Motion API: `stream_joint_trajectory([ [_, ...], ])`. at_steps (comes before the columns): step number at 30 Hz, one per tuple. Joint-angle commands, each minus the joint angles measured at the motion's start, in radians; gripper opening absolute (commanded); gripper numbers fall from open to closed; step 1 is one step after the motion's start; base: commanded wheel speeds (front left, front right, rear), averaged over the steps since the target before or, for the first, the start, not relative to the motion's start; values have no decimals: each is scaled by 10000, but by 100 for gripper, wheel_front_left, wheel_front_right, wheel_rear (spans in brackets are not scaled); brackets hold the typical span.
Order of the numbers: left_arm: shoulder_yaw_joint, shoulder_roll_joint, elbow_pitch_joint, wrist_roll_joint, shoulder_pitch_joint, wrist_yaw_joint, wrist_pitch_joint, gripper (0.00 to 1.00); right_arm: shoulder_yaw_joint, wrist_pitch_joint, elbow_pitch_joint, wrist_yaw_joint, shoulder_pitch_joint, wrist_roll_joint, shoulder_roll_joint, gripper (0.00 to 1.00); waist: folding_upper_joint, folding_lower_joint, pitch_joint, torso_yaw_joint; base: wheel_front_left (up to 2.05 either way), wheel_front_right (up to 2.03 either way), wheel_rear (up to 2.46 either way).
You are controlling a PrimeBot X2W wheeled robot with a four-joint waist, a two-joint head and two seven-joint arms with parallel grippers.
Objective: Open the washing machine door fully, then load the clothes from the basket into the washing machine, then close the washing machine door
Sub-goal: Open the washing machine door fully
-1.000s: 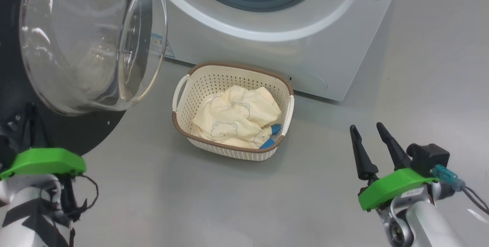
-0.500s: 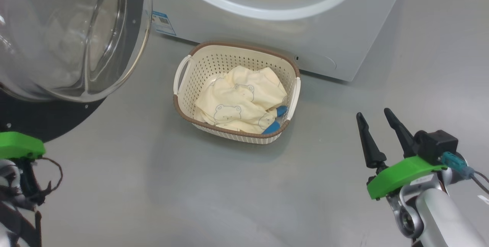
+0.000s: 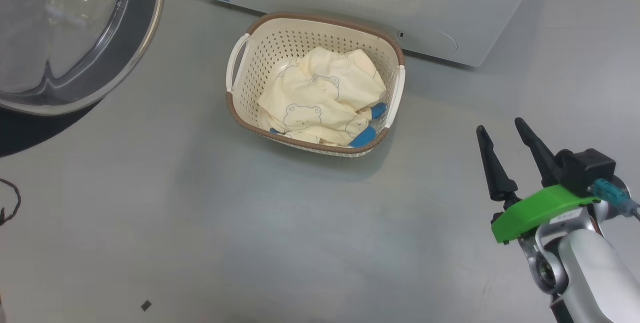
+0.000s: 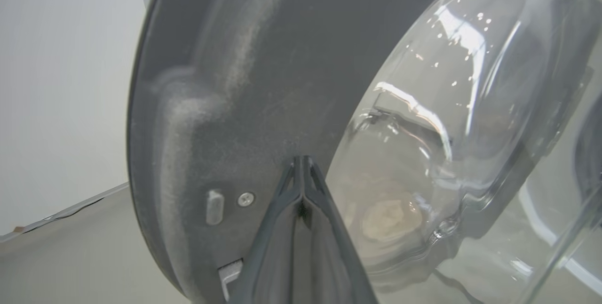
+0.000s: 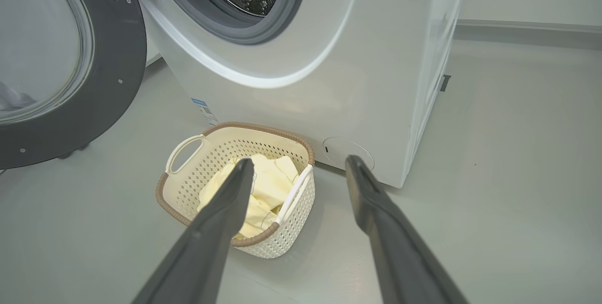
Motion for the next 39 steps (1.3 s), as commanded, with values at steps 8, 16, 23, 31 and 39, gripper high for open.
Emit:
stream_joint_trajectory([
  [8,589,1076,307,106,-794,-111,-55,0,12,201,-634,40,-231,-140,-267,100,0,-2,360,70,0,0,0],
  [16,742,1075,468,262,-958,-178,-55,0,-137,196,-667,40,-241,-136,-196,100,0,-2,324,89,0,0,0],
  [23,823,916,267,532,-688,-265,-55,0,-126,81,-520,40,-284,-70,-85,100,0,-2,3,21,0,0,0],
  [31,505,521,-430,905,-69,-354,-55,0,-81,-217,-134,40,-189,78,172,100,0,-2,-782,-140,0,0,0],
  [39,-466,-312,-1576,1234,1018,-400,-55,0,-185,-519,234,40,20,241,425,100,0,-2,-1643,-460,0,0,0],
])
